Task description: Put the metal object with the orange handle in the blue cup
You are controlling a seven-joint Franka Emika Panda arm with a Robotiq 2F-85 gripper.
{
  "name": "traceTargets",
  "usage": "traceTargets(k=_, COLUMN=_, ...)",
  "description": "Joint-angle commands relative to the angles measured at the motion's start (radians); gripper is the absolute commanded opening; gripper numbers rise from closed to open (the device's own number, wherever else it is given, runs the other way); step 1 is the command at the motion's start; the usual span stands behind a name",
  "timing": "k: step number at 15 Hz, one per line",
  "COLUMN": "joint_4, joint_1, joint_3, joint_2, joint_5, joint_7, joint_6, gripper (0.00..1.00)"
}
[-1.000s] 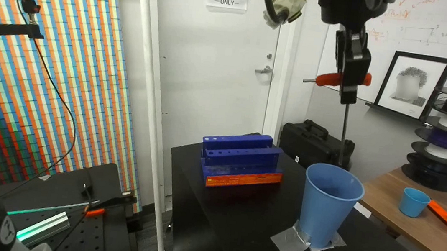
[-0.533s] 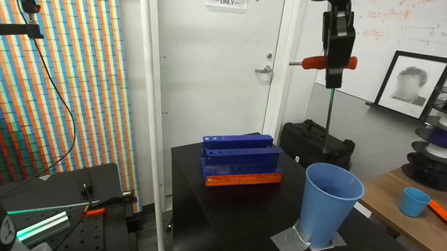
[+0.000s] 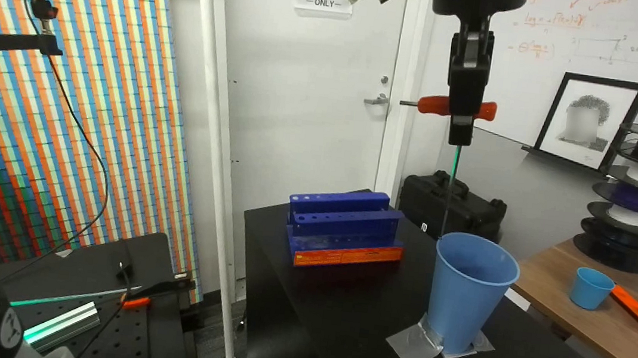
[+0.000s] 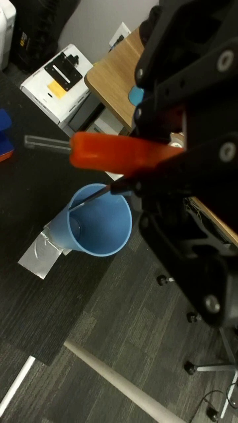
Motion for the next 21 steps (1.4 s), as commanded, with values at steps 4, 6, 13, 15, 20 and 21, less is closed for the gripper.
traceTargets(k=4, joint_4=0.009, joint_1=-0.037, joint_3=0.003, joint_2=-0.001, joint_5=-0.075, joint_7=0.082, joint_6=0.022, gripper=0.11)
traceTargets(k=6, joint_4=0.012, joint_1=-0.037, joint_3=-0.002, joint_2=0.008, joint_5=-0.071, joint_7=0.078, joint_6=0.024, gripper=0.43)
traceTargets(k=13, joint_4=0.018, joint_1=-0.021, joint_3=-0.013, joint_2=0.019, joint_5=-0.036, joint_7=0.047, joint_6=0.008, gripper=0.89)
traceTargets(k=15, joint_4=0.021, joint_1=-0.007, joint_3=-0.017, joint_2=0.009, joint_5=-0.006, joint_7=0.021, joint_6=-0.014, gripper=1.00)
traceTargets(k=20, joint_4=0.018, joint_1=0.007, joint_3=-0.008, joint_2=0.001, joint_5=0.054, joint_7=-0.017, joint_6=-0.071, gripper=1.00)
traceTargets(k=21, joint_4=0.023, joint_1=0.015, joint_3=-0.007, joint_2=-0.009, joint_5=0.077, joint_7=-0.031, joint_6=-0.106, gripper=1.00)
